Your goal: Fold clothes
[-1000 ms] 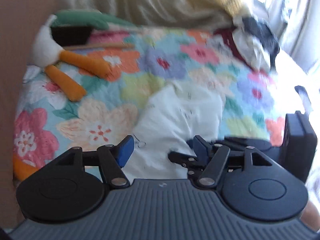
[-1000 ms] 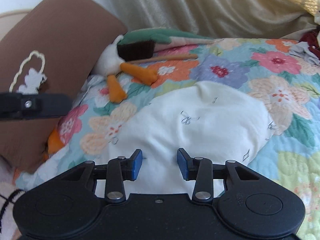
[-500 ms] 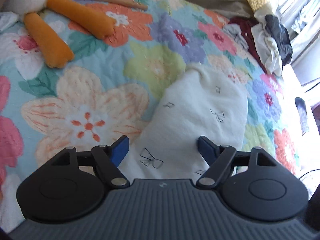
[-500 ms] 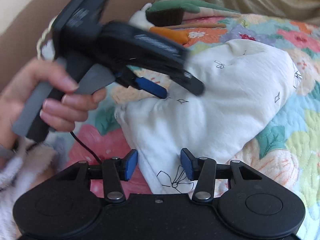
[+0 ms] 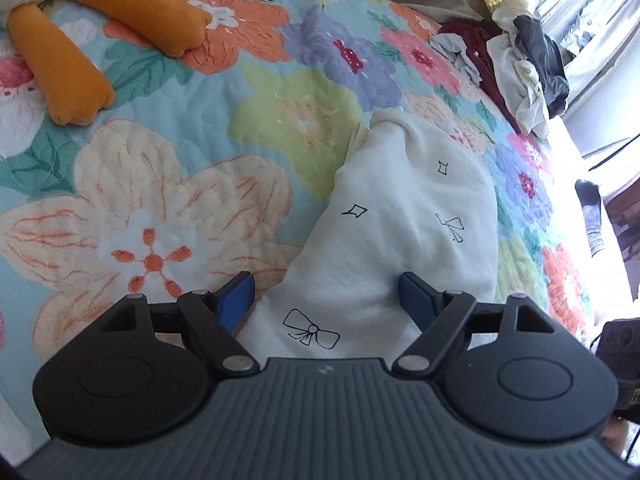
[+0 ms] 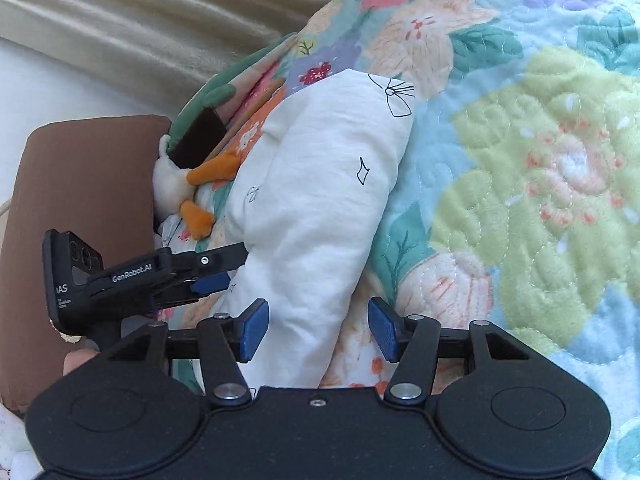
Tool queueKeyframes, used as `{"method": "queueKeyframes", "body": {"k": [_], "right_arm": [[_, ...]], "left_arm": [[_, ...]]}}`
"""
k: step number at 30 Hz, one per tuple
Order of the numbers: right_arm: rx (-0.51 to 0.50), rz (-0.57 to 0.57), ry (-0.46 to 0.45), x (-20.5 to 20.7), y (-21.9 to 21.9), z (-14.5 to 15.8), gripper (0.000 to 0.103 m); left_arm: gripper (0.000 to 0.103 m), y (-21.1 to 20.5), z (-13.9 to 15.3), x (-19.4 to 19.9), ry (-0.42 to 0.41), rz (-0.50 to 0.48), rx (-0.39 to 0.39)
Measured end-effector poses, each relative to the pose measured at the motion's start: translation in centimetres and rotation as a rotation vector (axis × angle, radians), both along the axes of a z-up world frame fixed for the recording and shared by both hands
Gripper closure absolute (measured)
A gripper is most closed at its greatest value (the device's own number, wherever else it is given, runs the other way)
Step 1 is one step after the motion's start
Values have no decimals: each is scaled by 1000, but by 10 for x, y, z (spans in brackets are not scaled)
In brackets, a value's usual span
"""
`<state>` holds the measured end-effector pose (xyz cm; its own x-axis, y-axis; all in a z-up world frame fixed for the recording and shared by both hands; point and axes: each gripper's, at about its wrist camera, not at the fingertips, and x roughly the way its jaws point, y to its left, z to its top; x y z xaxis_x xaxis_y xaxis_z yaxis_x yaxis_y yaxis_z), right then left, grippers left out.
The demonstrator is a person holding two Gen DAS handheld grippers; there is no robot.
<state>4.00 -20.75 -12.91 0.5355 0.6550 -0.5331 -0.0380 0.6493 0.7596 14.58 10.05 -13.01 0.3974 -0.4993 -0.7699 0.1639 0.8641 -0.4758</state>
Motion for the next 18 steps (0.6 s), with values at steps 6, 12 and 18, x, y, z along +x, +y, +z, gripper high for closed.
{"method": "queueKeyframes", "body": {"k": [6, 12, 18], "right_arm": [[-4, 21, -95, 8, 30, -4, 50], [-64, 71, -286, -4, 32, 30, 87], [-180, 204, -338, -17, 37, 75, 87]], "left_arm": [[28, 0, -5, 1, 3, 16, -83], [32, 11, 28, -14, -97, 50, -171], [29, 41, 61, -51, -250, 172, -251]]}}
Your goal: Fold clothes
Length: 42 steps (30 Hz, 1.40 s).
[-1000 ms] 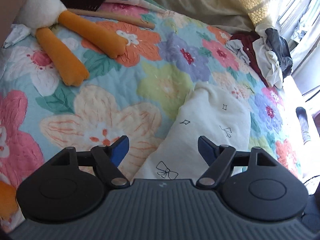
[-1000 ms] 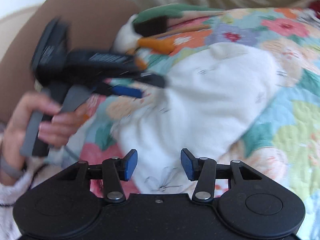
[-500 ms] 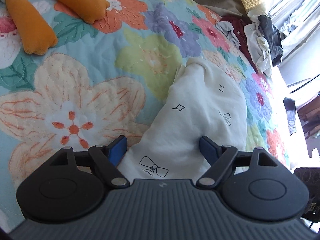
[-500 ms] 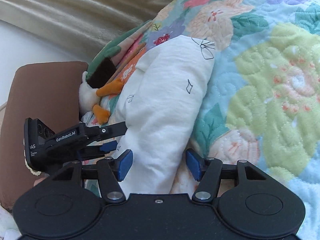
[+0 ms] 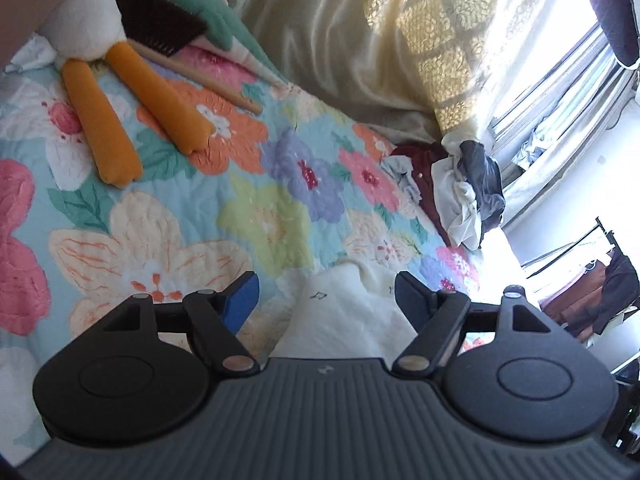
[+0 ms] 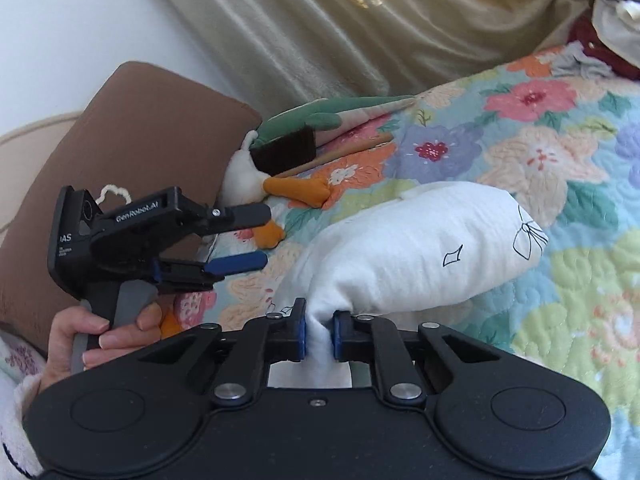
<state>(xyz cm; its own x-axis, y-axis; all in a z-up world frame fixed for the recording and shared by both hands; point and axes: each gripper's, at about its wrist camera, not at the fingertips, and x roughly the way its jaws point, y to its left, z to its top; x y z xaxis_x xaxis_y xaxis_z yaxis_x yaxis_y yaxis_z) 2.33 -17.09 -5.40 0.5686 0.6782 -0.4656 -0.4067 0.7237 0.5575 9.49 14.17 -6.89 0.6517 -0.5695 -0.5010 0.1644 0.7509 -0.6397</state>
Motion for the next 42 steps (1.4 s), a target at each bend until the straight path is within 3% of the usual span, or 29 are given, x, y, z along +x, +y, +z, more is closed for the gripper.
{"method": "queueKeyframes", "body": {"k": [3, 5, 8, 10, 14, 16, 19, 21, 23, 26, 28, 30, 34, 36, 40, 42], "right_arm": [[3, 78, 28, -6, 4, 14, 87], [17, 125, 80, -13, 5, 22, 87], [37, 194, 136, -27, 6, 36, 88], [70, 226, 151, -38, 1, 45, 88], [135, 240, 157, -41, -16, 51, 88], [197, 214, 181, -28, -25, 41, 89], [174, 140, 175, 4, -30, 20, 89], [154, 92, 175, 26, -32, 6, 89], [149, 58, 176, 46, -35, -6, 89], [178, 40, 167, 74, -38, -16, 89], [167, 42, 179, 94, -38, -18, 89], [138, 14, 201, 113, -39, -23, 88], [146, -39, 297, 134, -47, -39, 81], [135, -63, 299, 130, -51, -37, 73], [122, -154, 259, 107, -69, -23, 40], [82, -173, 259, 96, -75, -19, 38]], "left_arm": [[29, 2, 12, -2, -22, -63, -37], [27, -8, 17, -6, -30, -156, 1], [26, -29, 6, -19, 38, -232, 93], [26, -39, -10, -26, 143, -276, 114], [26, -47, -25, -22, 238, -271, 149], [26, -44, -31, -13, 262, -233, 131], [26, -35, -42, 0, 291, -123, 100], [26, -26, -43, 5, 284, -67, 67], [26, -21, -32, 5, 205, -52, 37], [24, -31, -12, -3, 81, -97, 49], [23, -43, -10, -5, 53, -154, 70], [23, -58, -17, -2, 85, -188, 111], [23, -76, -38, 7, 173, -213, 168], [20, -82, -44, 15, 199, -211, 190], [18, -96, -43, 18, 172, -206, 255], [18, -97, -41, 17, 169, -199, 259]]}}
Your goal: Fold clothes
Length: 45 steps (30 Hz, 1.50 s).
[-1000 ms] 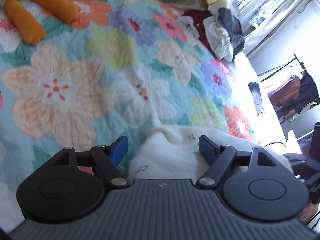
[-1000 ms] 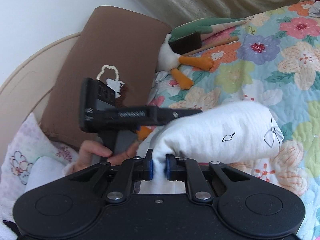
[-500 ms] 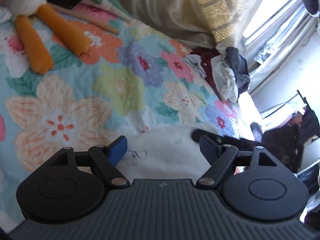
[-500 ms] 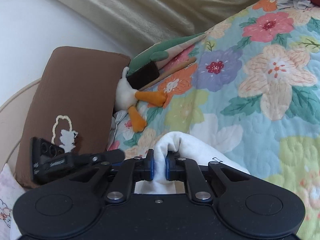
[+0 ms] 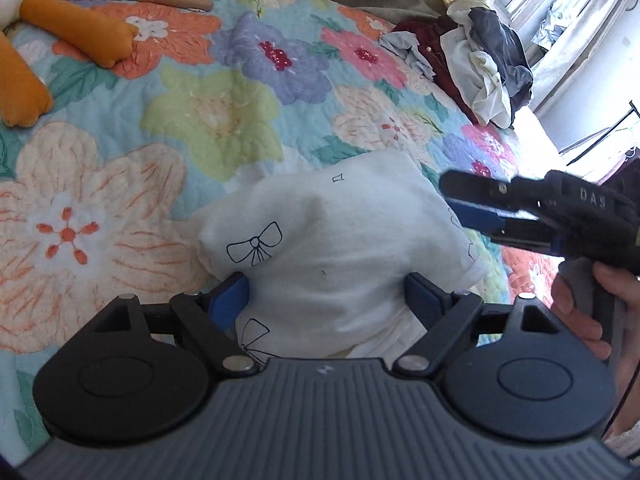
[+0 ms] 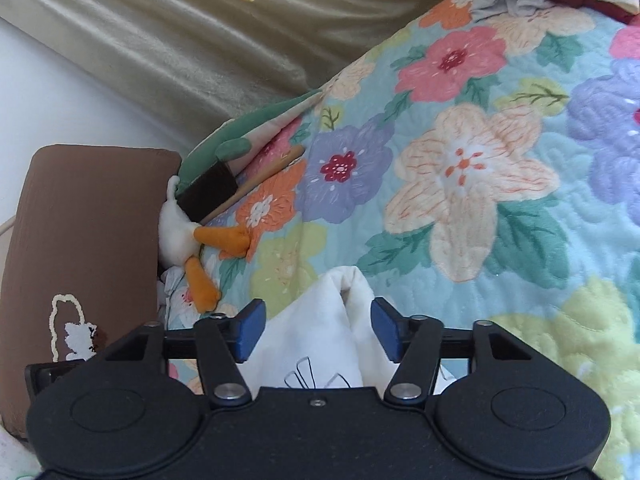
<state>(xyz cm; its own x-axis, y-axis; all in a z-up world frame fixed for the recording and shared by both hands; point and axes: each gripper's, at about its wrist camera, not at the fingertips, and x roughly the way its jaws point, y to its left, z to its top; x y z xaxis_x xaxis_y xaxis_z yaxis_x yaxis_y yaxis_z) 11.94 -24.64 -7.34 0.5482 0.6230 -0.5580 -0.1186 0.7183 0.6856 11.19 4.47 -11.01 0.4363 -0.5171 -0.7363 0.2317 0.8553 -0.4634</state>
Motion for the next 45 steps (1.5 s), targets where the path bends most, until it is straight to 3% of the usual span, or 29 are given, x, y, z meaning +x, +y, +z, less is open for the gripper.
{"method": "queueKeyframes", "body": {"k": [4, 6, 7, 12, 14, 16, 19, 23, 25, 27, 29, 31, 34, 37, 39, 41, 43, 45], "right_arm": [[-13, 46, 8, -22, -5, -9, 38], [17, 93, 6, -31, -4, -18, 73], [-15, 103, -13, -34, -2, -18, 85], [-320, 81, -186, -39, 15, 2, 90], [-428, 105, -213, -37, 23, 5, 90], [-473, 129, -205, -32, 28, 0, 90], [-464, 121, -177, -30, 25, -8, 87], [-391, 67, -79, -27, 7, -19, 77], [-286, 35, -39, -31, -5, -15, 70], [-206, 20, -47, -37, -16, -5, 62], [-201, 11, -79, -41, -22, 7, 46], [-190, 26, -104, -42, -24, 15, 42], [-122, 35, -66, -35, -26, 8, 32], [-37, 3, 25, -27, -25, -17, 31], [36, -14, 100, -23, -21, -43, 22], [106, -49, 96, -25, -17, -56, 14], [115, -48, 91, -26, -12, -56, 13], [103, -33, 79, -24, -7, -55, 13]], "left_arm": [[17, 1, 7, -6, -8, 3, 1], [17, 1, 12, -10, -14, -1, 4], [18, 3, 18, -14, -25, -9, 5], [17, 20, 41, -39, -124, 0, -21], [17, 13, 27, -34, -43, -22, -19], [17, 4, 8, -26, 58, -34, -1], [17, -9, -15, -17, 146, -30, 114], [17, -20, -10, -25, 89, -54, 188], [19, -17, 1, -32, 36, -52, 190], [19, -9, 14, -37, -7, -38, 152], [18, -1, 23, -39, -29, -20, 94], [18, 6, 27, -37, -33, 0, 36], [18, 6, 11, -24, 62, 52, -52], [19, 6, -14, -10, 193, 111, -152], [22, 5, -30, -3, 266, 133, -223], [31, 0, -33, -2, 249, 144, -203], [50, -8, -26, -2, 189, 115, -160], [56, -12, -20, -3, 138, 92, -136]]}}
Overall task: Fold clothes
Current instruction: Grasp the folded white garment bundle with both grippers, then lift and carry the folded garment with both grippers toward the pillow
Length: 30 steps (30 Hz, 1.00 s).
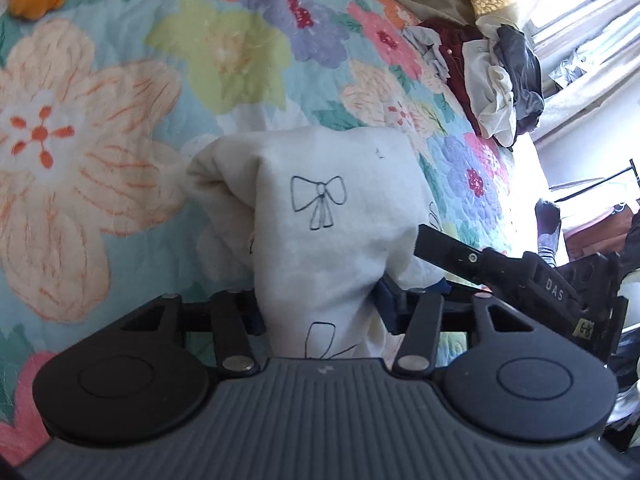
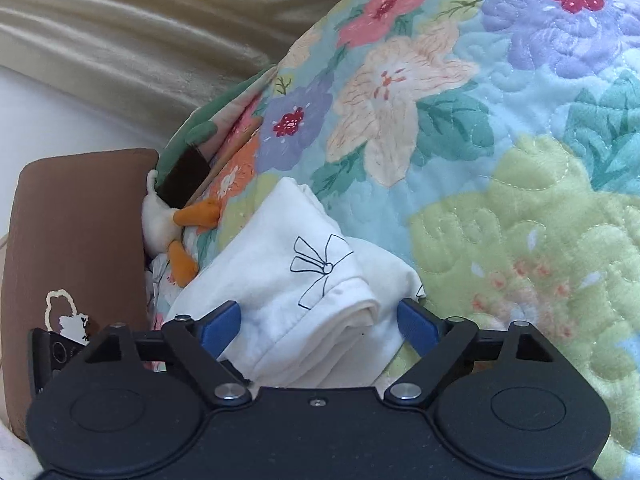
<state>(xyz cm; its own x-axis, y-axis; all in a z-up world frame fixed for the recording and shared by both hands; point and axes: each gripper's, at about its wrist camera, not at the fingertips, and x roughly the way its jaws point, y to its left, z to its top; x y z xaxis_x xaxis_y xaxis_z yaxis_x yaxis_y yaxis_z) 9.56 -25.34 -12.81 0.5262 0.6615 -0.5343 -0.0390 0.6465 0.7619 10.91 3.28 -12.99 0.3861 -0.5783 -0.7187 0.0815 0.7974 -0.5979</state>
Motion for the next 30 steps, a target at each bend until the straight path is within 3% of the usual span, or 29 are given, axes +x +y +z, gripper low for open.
{"method": "queueKeyframes", "body": {"k": [5, 7, 9, 11, 14, 30], "right_arm": [[8, 16, -25, 9, 7, -4, 14], [9, 14, -37, 12, 12, -5, 15], [8, 11, -49, 15, 17, -6, 25], [7, 9, -61, 17, 22, -6, 48], [-12, 11, -96, 13, 31, -3, 59], [-180, 44, -187, -19, 46, 37, 66]], "left_arm": [[55, 5, -5, 7, 7, 11, -28], [52, 11, -15, 14, 46, 40, -81], [55, 18, -24, 21, 90, 67, -134], [61, 23, -27, 21, 99, 78, -151], [63, 21, -25, 19, 92, 78, -138], [67, 7, 13, -7, -51, -30, 9]]}}
